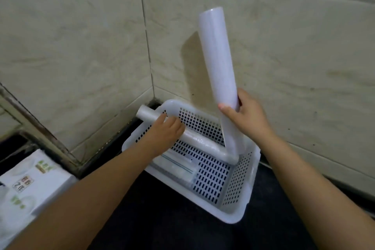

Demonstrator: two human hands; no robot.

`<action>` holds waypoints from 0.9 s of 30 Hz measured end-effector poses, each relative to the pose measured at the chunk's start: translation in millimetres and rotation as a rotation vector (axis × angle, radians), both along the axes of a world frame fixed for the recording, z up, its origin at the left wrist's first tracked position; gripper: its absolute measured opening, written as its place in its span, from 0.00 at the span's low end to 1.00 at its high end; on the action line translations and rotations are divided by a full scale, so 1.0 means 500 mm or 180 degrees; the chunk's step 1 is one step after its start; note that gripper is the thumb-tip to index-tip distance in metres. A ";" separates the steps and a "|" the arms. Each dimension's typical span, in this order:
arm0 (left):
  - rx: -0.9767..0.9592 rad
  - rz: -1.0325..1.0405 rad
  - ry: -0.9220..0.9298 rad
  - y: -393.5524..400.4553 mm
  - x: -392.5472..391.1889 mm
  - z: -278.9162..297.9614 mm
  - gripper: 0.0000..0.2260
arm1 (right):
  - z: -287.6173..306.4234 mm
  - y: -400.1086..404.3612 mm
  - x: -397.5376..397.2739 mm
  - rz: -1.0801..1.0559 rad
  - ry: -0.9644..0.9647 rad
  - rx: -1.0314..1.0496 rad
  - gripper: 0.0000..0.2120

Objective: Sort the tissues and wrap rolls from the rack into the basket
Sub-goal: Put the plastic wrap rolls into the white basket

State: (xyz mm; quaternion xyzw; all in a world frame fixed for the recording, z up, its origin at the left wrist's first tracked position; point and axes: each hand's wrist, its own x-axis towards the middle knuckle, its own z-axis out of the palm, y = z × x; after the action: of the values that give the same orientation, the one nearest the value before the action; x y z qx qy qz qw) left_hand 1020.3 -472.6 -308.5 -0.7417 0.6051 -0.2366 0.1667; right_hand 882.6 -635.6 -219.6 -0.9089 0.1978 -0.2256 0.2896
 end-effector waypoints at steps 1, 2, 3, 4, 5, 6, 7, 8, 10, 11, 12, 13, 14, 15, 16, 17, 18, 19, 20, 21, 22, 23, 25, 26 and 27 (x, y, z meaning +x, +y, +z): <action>-0.0121 -0.0025 -0.0025 0.007 -0.003 -0.001 0.17 | -0.010 0.002 0.019 0.0116 0.0112 -0.0001 0.20; -0.0173 -0.0037 -0.0042 0.012 -0.004 -0.004 0.17 | -0.023 0.006 0.036 0.0216 0.0239 -0.0016 0.21; -0.0169 -0.0050 -0.0066 0.013 -0.005 -0.005 0.18 | -0.036 0.010 0.053 0.0253 0.0317 -0.0029 0.21; -0.0172 -0.0059 -0.0056 0.012 -0.006 -0.005 0.18 | -0.045 0.011 0.068 0.0247 0.0353 -0.0052 0.20; -0.0214 -0.0077 -0.0015 0.010 -0.006 -0.004 0.18 | -0.050 0.012 0.082 0.0242 0.0393 -0.0094 0.20; -0.0246 -0.0096 0.0058 0.009 -0.006 -0.001 0.18 | -0.053 0.011 0.093 0.0250 0.0441 -0.0161 0.20; -0.0258 -0.0132 0.0129 0.010 -0.004 0.002 0.17 | -0.054 0.008 0.101 0.0265 0.0479 -0.0227 0.20; -0.0248 -0.0173 0.0171 0.012 -0.002 0.005 0.17 | -0.054 0.005 0.107 0.0293 0.0505 -0.0282 0.20; -0.0269 -0.0207 0.0187 0.021 0.001 0.010 0.18 | -0.058 -0.001 0.112 0.0358 0.0599 -0.0363 0.20; -0.0312 -0.0170 0.0213 0.023 0.001 0.012 0.18 | -0.065 -0.002 0.113 0.0377 0.0676 -0.0400 0.20; -0.0353 -0.0102 0.0283 0.023 -0.001 0.013 0.18 | -0.075 -0.002 0.112 0.0390 0.0775 -0.0436 0.20; -0.0380 -0.0045 0.0360 0.020 -0.004 0.011 0.19 | -0.088 -0.002 0.112 0.0396 0.0905 -0.0450 0.21; -0.0369 0.0018 0.0429 0.016 -0.010 0.010 0.19 | -0.102 -0.002 0.110 0.0397 0.1057 -0.0433 0.21; -0.0372 0.0050 0.0482 0.012 -0.016 0.008 0.19 | -0.118 -0.002 0.107 0.0398 0.1225 -0.0404 0.21; -0.0376 0.0060 0.0535 0.008 -0.020 0.007 0.18 | -0.134 -0.002 0.103 0.0393 0.1392 -0.0399 0.21; -0.0402 0.0050 0.0582 0.004 -0.022 0.006 0.18 | -0.149 -0.003 0.100 0.0382 0.1547 -0.0430 0.20; -0.0433 0.0057 0.0641 0.002 -0.022 0.005 0.18 | -0.162 -0.002 0.098 0.0379 0.1679 -0.0495 0.19; -0.0462 0.0067 0.0671 0.000 -0.022 0.003 0.20 | -0.171 0.000 0.097 0.0367 0.1773 -0.0557 0.19; -0.0481 0.0090 0.0674 0.000 -0.022 0.001 0.21 | -0.179 0.005 0.096 0.0351 0.1819 -0.0594 0.18; -0.0508 0.0107 0.0660 0.001 -0.022 -0.004 0.22 | -0.185 0.008 0.095 0.0336 0.1829 -0.0610 0.19; -0.0524 0.0124 0.0652 0.000 -0.021 -0.008 0.23 | -0.190 0.009 0.093 0.0327 0.1812 -0.0646 0.20; -0.0544 0.0123 0.0649 -0.001 -0.021 -0.011 0.25 | -0.196 0.009 0.091 0.0327 0.1803 -0.0724 0.22; -0.0562 0.0148 0.0639 -0.005 -0.021 -0.018 0.28 | -0.209 0.006 0.083 0.0336 0.1848 -0.0899 0.26; -0.0564 0.0185 0.0656 -0.005 -0.023 -0.019 0.28 | -0.214 0.007 0.077 0.0333 0.1903 -0.0918 0.28; -0.0556 0.0243 0.0692 -0.004 -0.027 -0.023 0.27 | -0.220 0.010 0.071 0.0327 0.1969 -0.0880 0.28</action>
State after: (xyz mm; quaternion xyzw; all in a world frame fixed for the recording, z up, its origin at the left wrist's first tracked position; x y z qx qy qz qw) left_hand 1007.1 -474.7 -319.9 -0.7971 0.5680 -0.2001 0.0438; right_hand 918.1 -630.4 -329.7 -0.9737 0.1979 0.0509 0.1009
